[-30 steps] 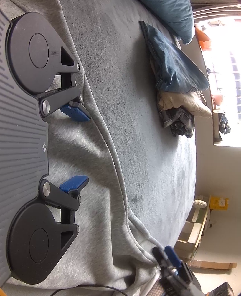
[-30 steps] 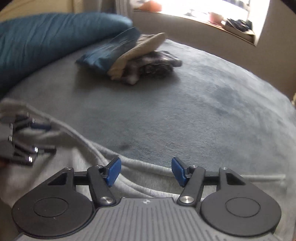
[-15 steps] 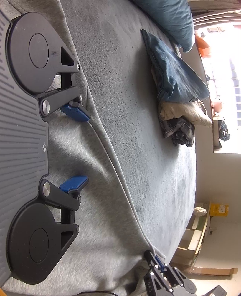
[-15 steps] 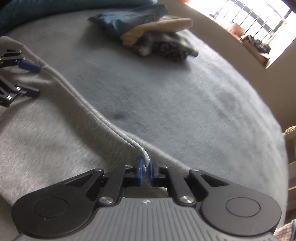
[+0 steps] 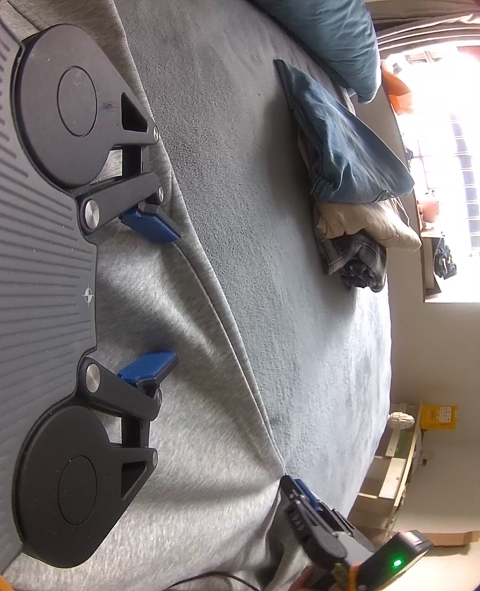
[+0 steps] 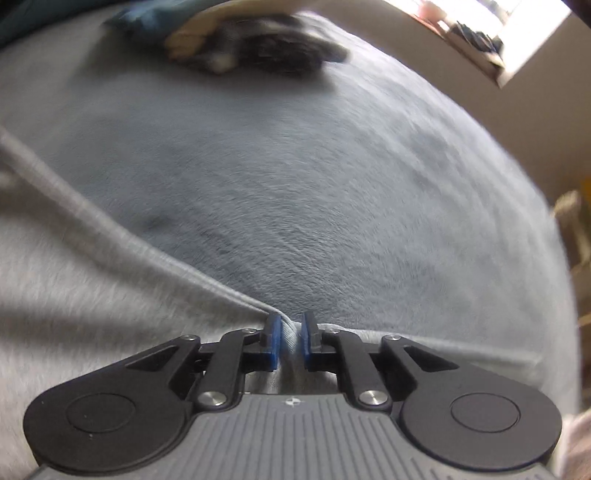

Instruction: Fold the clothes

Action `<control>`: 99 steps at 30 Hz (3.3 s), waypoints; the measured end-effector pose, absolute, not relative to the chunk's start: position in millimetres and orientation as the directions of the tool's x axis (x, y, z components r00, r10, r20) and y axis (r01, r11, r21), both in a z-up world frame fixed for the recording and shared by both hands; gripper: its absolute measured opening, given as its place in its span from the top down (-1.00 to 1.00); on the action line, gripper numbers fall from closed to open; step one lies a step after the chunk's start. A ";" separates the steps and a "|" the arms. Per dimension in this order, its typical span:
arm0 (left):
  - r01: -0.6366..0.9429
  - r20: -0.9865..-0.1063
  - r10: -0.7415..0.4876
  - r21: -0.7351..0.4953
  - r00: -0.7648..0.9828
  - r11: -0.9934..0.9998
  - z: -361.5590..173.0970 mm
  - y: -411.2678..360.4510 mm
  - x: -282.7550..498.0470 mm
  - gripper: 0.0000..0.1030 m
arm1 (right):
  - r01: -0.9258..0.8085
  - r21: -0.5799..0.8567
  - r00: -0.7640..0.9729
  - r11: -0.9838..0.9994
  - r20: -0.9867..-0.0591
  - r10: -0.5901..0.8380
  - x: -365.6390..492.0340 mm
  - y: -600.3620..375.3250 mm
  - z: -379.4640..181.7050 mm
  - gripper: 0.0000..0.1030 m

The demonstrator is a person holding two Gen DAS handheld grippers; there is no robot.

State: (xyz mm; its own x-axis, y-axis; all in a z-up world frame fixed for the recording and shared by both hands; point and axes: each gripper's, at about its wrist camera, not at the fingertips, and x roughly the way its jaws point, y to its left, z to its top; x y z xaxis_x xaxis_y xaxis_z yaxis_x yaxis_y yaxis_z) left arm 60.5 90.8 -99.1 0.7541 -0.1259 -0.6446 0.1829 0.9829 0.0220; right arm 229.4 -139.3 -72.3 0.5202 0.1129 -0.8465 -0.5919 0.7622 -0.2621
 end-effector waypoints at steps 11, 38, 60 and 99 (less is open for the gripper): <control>0.136 -0.642 -0.108 -0.006 0.759 0.991 -95.3 93.1 58.8 -0.28 | 0.047 0.188 0.664 0.981 -0.739 0.110 214.5 -289.7 49.9 0.32; 0.382 -0.681 -0.206 0.117 0.703 0.917 7.2 64.6 36.3 -0.69 | -0.025 0.016 0.780 1.000 -0.625 0.030 127.4 -213.3 140.8 0.11; 0.560 -0.667 -0.353 0.116 0.656 0.821 -16.2 55.1 126.7 -0.63 | 0.067 -0.186 0.868 0.980 -0.474 -0.149 219.9 -257.9 152.5 0.08; 0.284 -0.885 0.017 0.168 0.465 0.944 -57.9 -101.6 170.3 -0.63 | -0.657 0.214 0.433 0.722 -0.678 0.594 190.7 -460.3 -49.1 0.12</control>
State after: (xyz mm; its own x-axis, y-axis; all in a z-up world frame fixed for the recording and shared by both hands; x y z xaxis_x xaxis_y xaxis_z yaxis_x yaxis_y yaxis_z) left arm 170.3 -101.6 -57.9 0.4648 0.0173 -0.8853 0.2843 0.9440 0.1677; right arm 190.7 -460.3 -49.1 0.4327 0.5945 -0.6777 -0.6575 0.7225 0.2140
